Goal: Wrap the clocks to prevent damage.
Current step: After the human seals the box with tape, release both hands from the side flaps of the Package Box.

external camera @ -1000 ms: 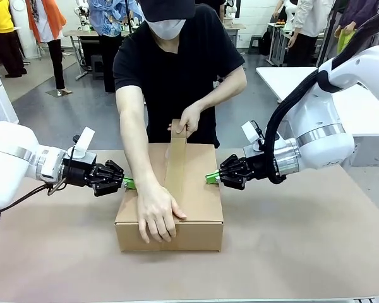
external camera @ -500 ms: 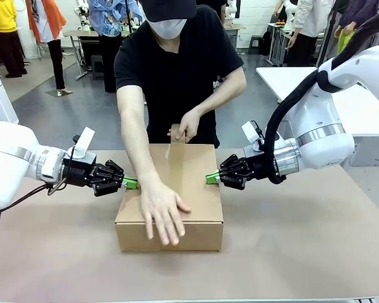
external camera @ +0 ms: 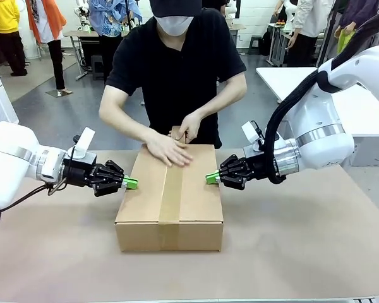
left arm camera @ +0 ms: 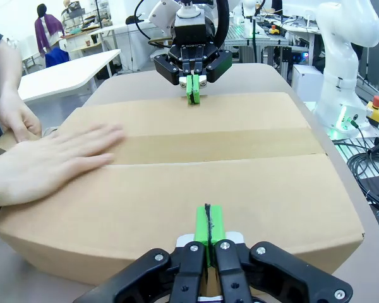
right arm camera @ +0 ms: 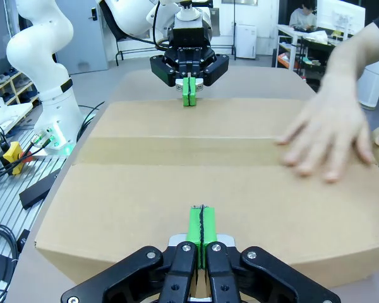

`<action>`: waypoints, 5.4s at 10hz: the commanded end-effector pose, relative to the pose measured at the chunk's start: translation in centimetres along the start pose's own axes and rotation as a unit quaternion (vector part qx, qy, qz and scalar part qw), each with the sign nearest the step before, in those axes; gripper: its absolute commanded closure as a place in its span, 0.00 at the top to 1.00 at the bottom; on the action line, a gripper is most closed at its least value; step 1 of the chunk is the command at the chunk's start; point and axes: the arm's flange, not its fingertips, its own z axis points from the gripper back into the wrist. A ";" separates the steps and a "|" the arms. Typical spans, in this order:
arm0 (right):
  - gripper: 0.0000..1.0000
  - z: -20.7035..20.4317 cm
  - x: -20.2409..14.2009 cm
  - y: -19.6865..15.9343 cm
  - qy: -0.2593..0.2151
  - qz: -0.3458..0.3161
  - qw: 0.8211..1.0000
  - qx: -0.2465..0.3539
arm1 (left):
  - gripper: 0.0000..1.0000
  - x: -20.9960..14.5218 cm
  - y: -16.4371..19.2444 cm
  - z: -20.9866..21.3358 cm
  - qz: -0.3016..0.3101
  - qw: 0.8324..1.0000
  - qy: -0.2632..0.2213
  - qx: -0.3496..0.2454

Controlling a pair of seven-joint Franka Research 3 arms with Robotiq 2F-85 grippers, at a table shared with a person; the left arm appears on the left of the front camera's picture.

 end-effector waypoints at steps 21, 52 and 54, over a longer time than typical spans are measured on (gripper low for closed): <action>0.01 -0.2 -0.2 0.1 0.003 -0.001 1.000 0.000 | 0.00 -0.1 0.0 -0.1 0.000 1.000 0.003 0.001; 0.01 -0.2 -0.2 0.1 0.003 -0.001 1.000 0.000 | 0.00 -0.1 0.0 -0.1 0.000 1.000 0.003 0.001; 0.01 -0.2 -0.2 0.1 0.003 -0.001 1.000 0.000 | 0.00 -0.1 0.0 -0.1 0.000 1.000 0.003 0.001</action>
